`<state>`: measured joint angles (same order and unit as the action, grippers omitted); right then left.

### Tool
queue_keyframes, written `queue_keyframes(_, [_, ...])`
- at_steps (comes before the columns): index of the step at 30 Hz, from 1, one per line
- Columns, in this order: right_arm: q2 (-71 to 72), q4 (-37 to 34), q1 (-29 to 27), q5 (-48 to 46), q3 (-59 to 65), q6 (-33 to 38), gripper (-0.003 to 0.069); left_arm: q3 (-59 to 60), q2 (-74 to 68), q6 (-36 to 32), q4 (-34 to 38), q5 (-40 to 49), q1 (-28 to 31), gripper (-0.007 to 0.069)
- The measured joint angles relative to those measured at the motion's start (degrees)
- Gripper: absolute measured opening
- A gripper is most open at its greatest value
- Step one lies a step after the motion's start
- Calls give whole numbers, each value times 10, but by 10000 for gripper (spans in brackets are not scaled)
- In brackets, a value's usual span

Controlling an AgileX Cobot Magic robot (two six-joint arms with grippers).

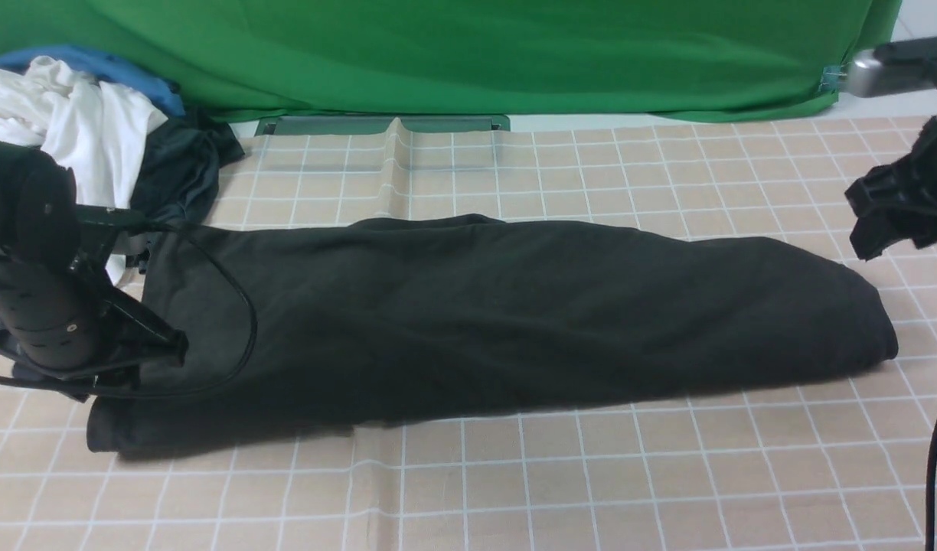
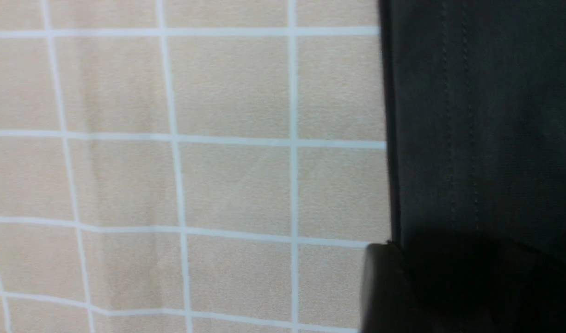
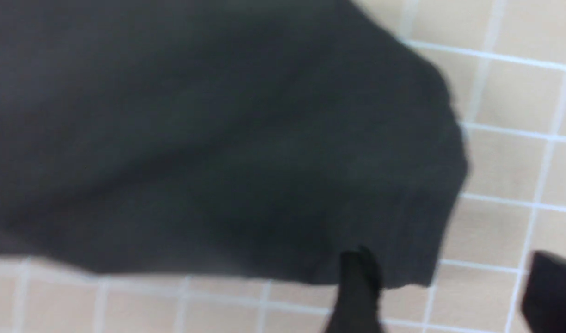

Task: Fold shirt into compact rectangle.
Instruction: 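Pull the folded dark garment lengthwise by its ends to straighten it flat on the table, then fold the right end of the dark garment over onto its left end with the right gripper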

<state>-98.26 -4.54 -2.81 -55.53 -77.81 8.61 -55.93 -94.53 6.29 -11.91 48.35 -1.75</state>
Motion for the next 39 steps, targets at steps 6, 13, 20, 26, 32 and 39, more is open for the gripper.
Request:
queue_keyframes(6, [-73,2,-19,24,0,-13,654,0,17,-5,60,-7,0,434])
queue_keyframes(13, [-158,-16,-19,50,0,-13,656,1,87,-95,186,3,0,316])
queue_keyframes(20, [-174,-14,-20,61,-3,-5,444,1,173,-126,214,13,0,142])
queue_keyframes(26, [-174,-20,-20,65,-4,26,104,1,217,-129,214,13,0,90])
queue_keyframes(32, [-135,45,-22,45,0,-17,102,1,235,-129,213,24,0,90])
queue_keyframes(39, [-62,76,-60,18,0,-35,102,1,235,-129,215,37,0,91])
